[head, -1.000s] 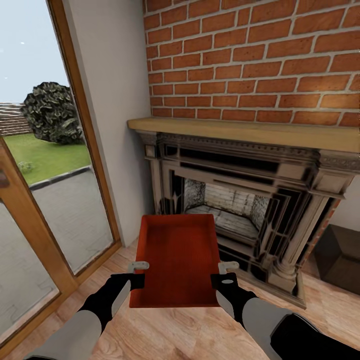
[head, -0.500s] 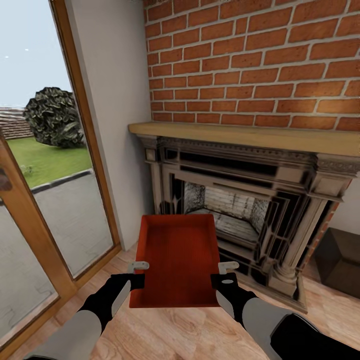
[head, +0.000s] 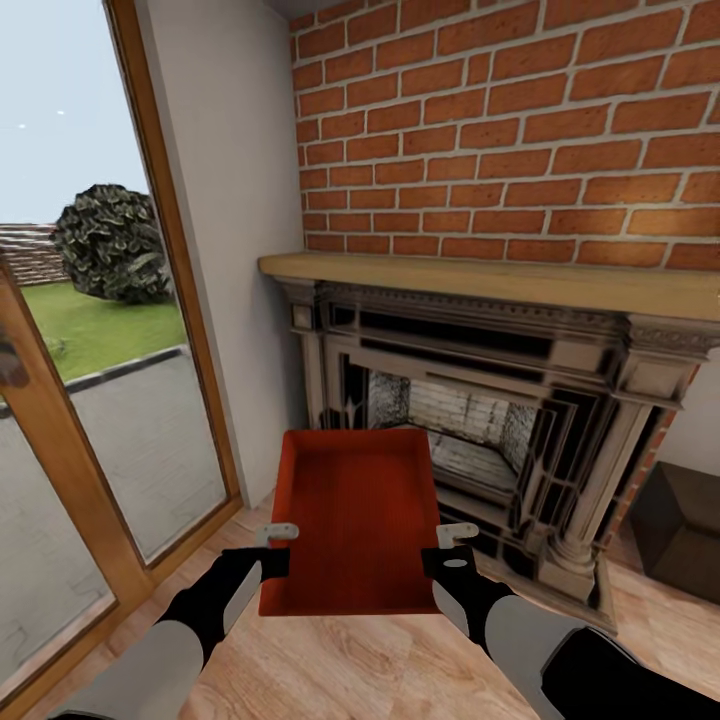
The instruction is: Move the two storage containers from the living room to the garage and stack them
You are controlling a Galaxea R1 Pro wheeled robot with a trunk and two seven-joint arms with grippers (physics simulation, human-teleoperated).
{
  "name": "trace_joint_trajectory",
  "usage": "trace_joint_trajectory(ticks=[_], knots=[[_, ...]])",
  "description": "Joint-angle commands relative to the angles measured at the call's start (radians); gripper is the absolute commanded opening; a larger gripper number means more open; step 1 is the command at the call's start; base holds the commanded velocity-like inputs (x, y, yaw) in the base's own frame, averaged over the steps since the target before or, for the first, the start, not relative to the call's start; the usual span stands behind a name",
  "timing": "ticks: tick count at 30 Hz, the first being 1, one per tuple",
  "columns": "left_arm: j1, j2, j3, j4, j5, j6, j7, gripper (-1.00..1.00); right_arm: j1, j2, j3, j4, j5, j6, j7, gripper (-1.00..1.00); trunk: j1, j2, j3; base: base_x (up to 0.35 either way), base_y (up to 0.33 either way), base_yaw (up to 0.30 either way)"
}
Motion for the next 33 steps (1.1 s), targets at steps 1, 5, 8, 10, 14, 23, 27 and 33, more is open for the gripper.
trace_joint_trajectory(ticks=[1,5,8,10,14,23,27,33], knots=[[-0.001,-0.005,0.007,-0.03,-0.031,0.003,0.013,-1.0,-0.001,0.003,0.004,0.005,-0.026,-0.001,-0.044,-1.0,0.0,-0.001,0.0,0.0,0.0,0.0],[-0.001,-0.005,0.007,-0.031,-0.031,0.003,0.013,-1.0,-0.001,0.003,0.004,0.005,-0.027,0.001,-0.043,-1.0,0.0,-0.001,0.001,0.0,0.0,0.0],[-0.001,-0.005,0.007,-0.03,-0.031,0.003,0.013,-1.0,-0.001,0.002,0.004,0.005,-0.027,0.001,-0.042,-1.0,0.0,-0.001,0.001,0.0,0.0,0.0],[-0.001,-0.005,0.007,-0.03,-0.031,0.003,0.013,-1.0,-0.001,0.002,0.004,0.005,-0.027,0.001,-0.041,-1.0,0.0,-0.001,0.001,0.0,0.0,0.0],[-0.001,-0.005,0.007,-0.03,-0.031,0.003,0.013,-1.0,-0.001,0.002,0.004,0.005,-0.027,0.001,-0.041,-1.0,0.0,-0.001,0.001,0.0,0.0,0.0],[-0.001,-0.006,0.007,-0.03,-0.031,0.003,0.015,-1.0,-0.001,0.001,0.004,0.005,-0.028,0.0,-0.041,-1.0,0.0,-0.001,0.001,0.0,0.0,0.0],[-0.001,-0.006,0.007,-0.03,-0.031,0.003,0.015,-1.0,-0.001,0.0,0.004,0.005,-0.029,0.001,-0.041,-1.0,0.0,-0.001,0.001,0.0,0.0,-0.001],[-0.001,-0.006,0.007,-0.03,-0.031,0.003,0.015,-1.0,-0.001,0.001,0.004,0.005,-0.032,0.0,-0.051,-1.0,0.0,-0.001,0.001,0.0,0.0,-0.16]])
